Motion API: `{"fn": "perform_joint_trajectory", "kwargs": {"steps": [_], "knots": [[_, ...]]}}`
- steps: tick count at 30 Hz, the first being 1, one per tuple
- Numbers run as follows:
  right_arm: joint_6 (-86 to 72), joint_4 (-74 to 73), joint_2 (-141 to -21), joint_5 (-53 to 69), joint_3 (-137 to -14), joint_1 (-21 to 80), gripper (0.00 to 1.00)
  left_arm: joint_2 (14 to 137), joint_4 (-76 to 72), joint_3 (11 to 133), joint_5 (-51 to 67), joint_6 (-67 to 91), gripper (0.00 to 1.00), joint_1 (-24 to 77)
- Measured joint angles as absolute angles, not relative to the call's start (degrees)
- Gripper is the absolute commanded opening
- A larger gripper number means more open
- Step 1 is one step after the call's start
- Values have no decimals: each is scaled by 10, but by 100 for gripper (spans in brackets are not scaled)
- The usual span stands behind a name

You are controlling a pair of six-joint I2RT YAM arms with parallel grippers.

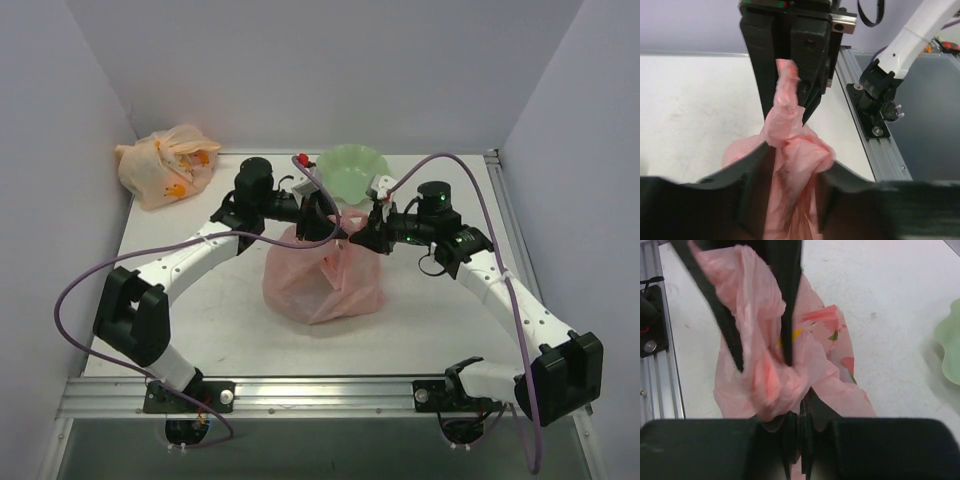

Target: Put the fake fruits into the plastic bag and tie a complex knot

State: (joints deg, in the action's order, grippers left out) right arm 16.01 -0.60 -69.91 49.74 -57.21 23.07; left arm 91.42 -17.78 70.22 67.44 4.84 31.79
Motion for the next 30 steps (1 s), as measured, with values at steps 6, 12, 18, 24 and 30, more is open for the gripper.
{"fn": "perform_joint_trajectory", "kwargs": {"steps": [6,12,18,24,30], "knots": [[159,-2,-699,491,-569,230,0,870,-85,693,609,-29,97,303],[160,-2,-689,490,-562,230,0,779,-4,665,568,-106,98,251],[160,-3,-687,490,-561,230,0,764,51,656,556,-163,97,250],[163,-7,-677,489,-561,230,0,787,55,641,539,-184,98,256],[167,-14,-668,489,-561,230,0,814,21,627,521,-196,83,262]]}}
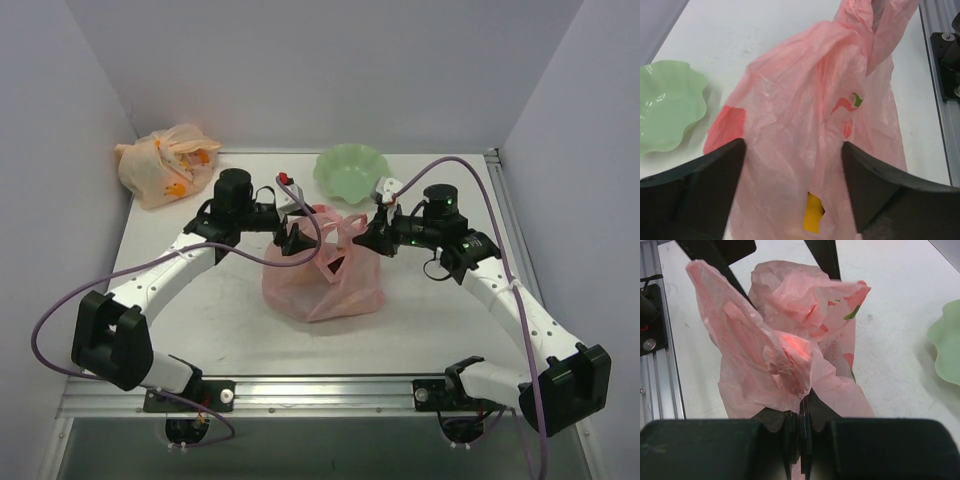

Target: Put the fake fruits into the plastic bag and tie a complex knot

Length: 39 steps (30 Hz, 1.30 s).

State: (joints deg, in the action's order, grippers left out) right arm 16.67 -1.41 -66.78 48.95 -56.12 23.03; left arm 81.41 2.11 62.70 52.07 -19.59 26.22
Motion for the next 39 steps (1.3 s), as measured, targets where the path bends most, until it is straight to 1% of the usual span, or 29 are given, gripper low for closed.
{"fn": "perform_joint_trajectory", "kwargs": {"steps": [2,3,6,10,15,20,25,29,34,37,39], "knots": [[167,-19,-668,489,-561,230,0,824,7,627,527,-195,55,263],[167,-20,-668,489,-561,230,0,829,2,627,532,-193,29,263],[166,-20,-668,486,-561,230,0,837,-2,630,557,-190,0,264],[159,-21,-669,463,-561,230,0,827,9,631,588,-191,0,260],[133,-32,-693,415,-577,234,0,769,86,631,628,-233,0,254],[108,-39,-727,403,-604,249,0,725,120,631,644,-264,0,297],[104,-48,-728,425,-606,271,0,760,118,633,633,-253,0,350],[124,-71,-726,456,-606,275,0,811,113,654,619,-230,0,338],[149,-97,-716,474,-606,275,0,843,100,682,606,-213,0,319],[152,-106,-713,476,-606,275,0,865,101,723,602,-214,0,308],[149,-115,-715,476,-613,275,0,889,107,773,604,-219,0,300]]}}
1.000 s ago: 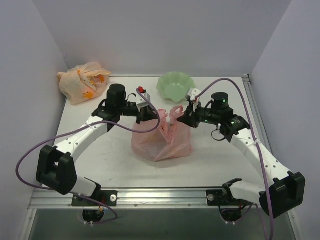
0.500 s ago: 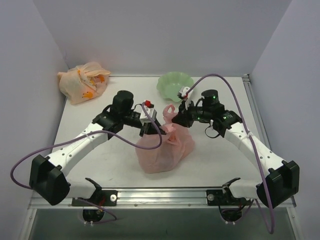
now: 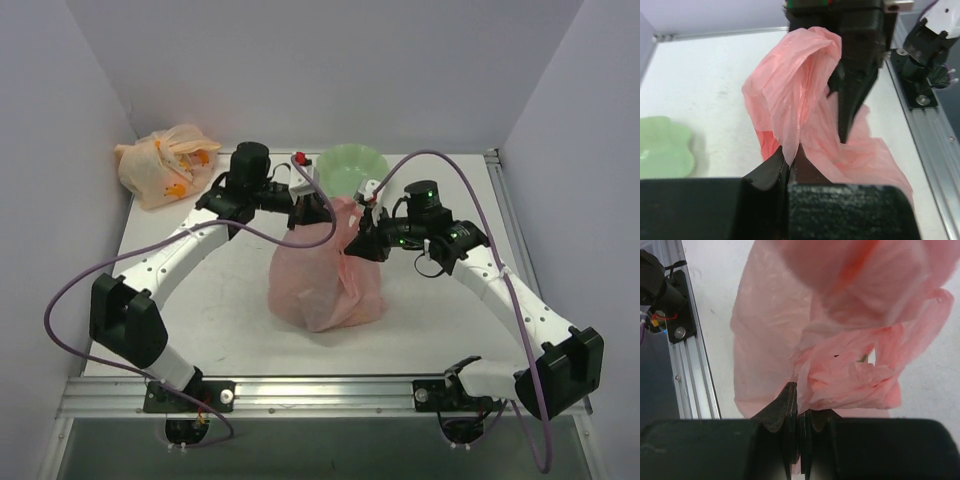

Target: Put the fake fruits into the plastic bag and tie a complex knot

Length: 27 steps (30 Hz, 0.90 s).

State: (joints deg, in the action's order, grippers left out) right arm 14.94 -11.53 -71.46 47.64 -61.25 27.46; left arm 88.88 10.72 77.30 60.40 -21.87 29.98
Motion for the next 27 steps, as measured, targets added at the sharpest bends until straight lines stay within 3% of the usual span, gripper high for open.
{"fn": "perform_joint_trajectory", "kwargs": {"steps": [7,14,25,27], "knots": [[121,-121,-728,478,-677,254,0,919,132,864,636,-244,0,282],[120,-129,-728,480,-660,217,0,880,196,795,661,-332,0,272],[156,-148,-729,488,-649,256,0,864,251,774,662,-414,0,324],[157,-148,-729,489,-649,256,4,871,251,774,661,-416,0,330]]}}
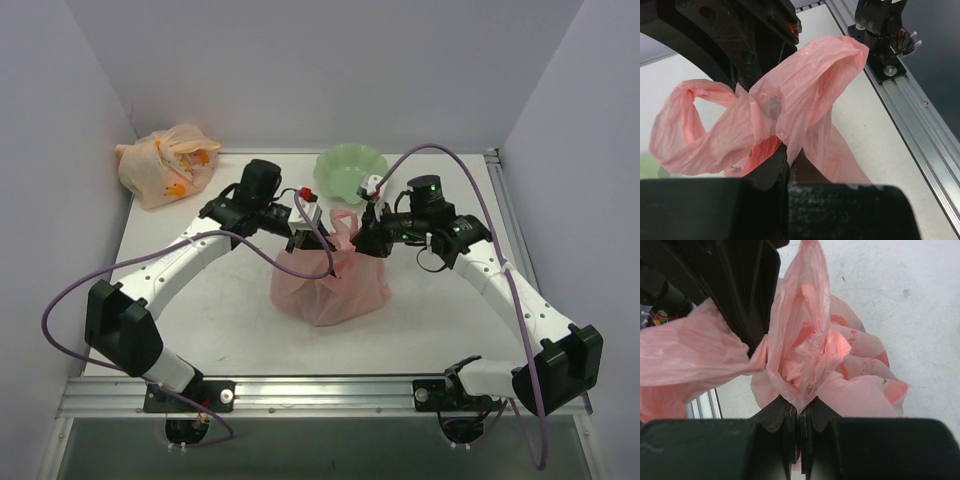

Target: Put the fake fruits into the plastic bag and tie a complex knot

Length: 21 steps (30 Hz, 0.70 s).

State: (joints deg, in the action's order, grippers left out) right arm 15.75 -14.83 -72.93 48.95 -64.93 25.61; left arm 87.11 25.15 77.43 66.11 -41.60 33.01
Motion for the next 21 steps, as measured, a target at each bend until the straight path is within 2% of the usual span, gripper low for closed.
{"fn": "perform_joint_trajectory", "kwargs": {"steps": [1,3,4,6,7,9,10,15,21], "knots": [[158,-148,-729,490,-649,256,14,876,251,774,660,-416,0,332],[159,-149,-729,495,-649,256,20,888,251,774,660,-410,0,333],[161,-148,-729,499,-649,256,31,893,251,774,660,-406,0,333],[166,-148,-729,509,-649,256,41,905,248,774,659,-385,0,333],[168,-148,-729,513,-649,256,50,910,243,774,659,-373,0,333],[178,-149,-728,522,-649,256,54,917,227,774,658,-343,0,333],[184,-151,-727,526,-649,256,59,918,219,774,658,-330,0,333],[218,-164,-721,535,-649,257,70,918,174,774,658,-280,0,332],[245,-180,-716,539,-645,263,71,918,143,773,657,-244,0,328]]}}
